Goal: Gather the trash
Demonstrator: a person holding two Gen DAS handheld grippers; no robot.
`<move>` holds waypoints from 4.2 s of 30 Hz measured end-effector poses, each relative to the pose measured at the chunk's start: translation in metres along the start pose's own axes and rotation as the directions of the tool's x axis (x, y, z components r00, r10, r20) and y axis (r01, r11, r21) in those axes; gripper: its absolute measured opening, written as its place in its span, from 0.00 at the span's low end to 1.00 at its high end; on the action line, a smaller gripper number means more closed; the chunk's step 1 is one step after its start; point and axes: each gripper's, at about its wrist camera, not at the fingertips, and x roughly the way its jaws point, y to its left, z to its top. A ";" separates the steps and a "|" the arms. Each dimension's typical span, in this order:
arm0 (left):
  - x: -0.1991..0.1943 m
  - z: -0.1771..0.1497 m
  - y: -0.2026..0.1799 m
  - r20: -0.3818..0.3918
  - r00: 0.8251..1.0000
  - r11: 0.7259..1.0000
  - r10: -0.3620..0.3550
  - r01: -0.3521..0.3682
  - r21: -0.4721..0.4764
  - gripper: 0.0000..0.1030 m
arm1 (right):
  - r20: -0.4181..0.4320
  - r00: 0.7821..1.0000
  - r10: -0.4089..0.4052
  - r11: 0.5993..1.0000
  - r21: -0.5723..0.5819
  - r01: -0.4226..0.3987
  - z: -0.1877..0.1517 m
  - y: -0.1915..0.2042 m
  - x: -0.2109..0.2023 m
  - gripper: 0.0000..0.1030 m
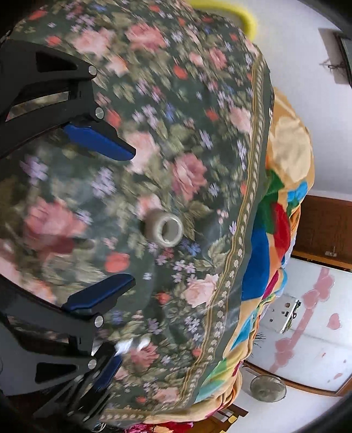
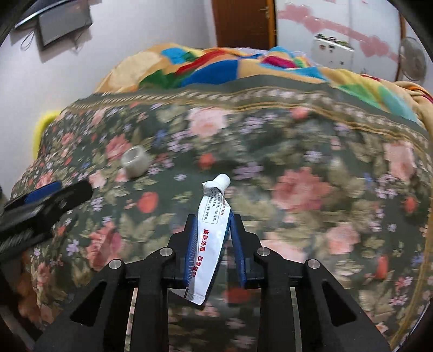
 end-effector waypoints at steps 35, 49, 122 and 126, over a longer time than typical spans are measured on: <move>-0.141 -0.044 -0.007 -0.035 0.999 0.999 -0.009 0.010 0.052 0.35 | 0.018 0.999 0.039 0.998 -0.044 -0.039 -0.026 0.012 -0.108 0.22; -0.342 -0.124 0.052 0.100 0.990 0.995 0.099 -0.097 -0.026 0.35 | 0.068 0.992 0.104 0.981 -0.170 -0.091 -0.062 0.096 -0.219 0.22; -0.417 -0.354 0.295 -0.122 0.943 0.831 0.311 -0.332 -0.446 0.56 | -0.347 0.887 0.305 0.731 -0.511 -0.452 -0.212 0.407 -0.201 0.37; -0.452 -0.338 0.265 -0.041 0.939 0.857 0.340 -0.328 -0.398 0.56 | -0.268 0.900 0.344 0.734 -0.521 -0.436 -0.208 0.386 -0.241 0.37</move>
